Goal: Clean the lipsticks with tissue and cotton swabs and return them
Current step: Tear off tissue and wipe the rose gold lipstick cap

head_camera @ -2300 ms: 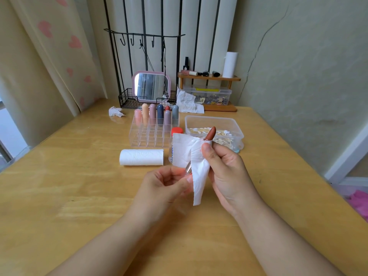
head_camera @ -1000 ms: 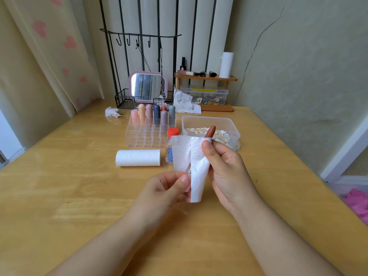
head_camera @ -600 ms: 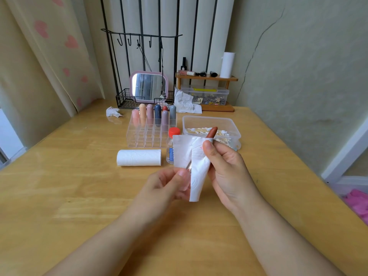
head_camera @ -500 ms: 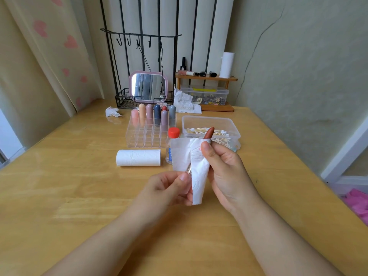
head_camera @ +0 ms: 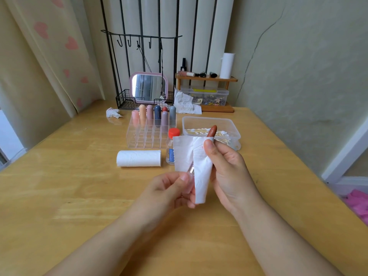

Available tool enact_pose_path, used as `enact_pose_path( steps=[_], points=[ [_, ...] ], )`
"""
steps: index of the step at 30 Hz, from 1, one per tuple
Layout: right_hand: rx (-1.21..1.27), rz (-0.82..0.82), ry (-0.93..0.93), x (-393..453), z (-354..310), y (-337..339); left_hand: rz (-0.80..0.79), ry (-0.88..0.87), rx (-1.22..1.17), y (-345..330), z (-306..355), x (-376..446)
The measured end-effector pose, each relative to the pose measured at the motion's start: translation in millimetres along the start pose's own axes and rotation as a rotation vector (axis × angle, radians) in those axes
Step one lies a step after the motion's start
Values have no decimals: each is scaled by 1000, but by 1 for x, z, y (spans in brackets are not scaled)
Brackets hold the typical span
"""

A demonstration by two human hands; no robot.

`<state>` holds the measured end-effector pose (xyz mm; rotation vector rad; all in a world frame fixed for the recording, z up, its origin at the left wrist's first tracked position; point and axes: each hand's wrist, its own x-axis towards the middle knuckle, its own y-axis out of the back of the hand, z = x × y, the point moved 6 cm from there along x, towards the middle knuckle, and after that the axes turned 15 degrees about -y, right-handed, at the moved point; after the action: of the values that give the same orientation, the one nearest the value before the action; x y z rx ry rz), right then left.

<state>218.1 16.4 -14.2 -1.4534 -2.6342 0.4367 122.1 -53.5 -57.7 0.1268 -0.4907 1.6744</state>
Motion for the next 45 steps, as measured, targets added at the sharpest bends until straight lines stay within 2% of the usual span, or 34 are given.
enact_pose_path(
  steps=[6,9,12,17,23,26,32,34,38,41,45],
  points=[
    [-26,2,21,1,2,-4,236,-129,69,12,9,0],
    [-47,5,21,2,5,-6,289,-146,147,19,8,-3],
    [-72,13,42,2,3,-3,241,-132,179,16,8,-2],
    [-84,-8,58,1,2,-3,94,-9,27,8,0,1],
    [-113,7,58,3,8,-6,260,-145,100,17,10,0],
    [-153,10,77,2,7,-7,247,-154,121,16,11,0],
    [-133,-11,82,0,3,-5,151,52,-12,9,0,1],
    [-130,-11,82,1,3,-5,115,4,40,8,4,2],
    [-121,-15,82,1,6,-7,240,-143,119,16,14,1],
    [-145,-20,92,1,7,-9,266,-205,208,17,17,-1],
    [-124,-54,95,-1,4,-9,238,-109,57,11,16,0]
  ],
)
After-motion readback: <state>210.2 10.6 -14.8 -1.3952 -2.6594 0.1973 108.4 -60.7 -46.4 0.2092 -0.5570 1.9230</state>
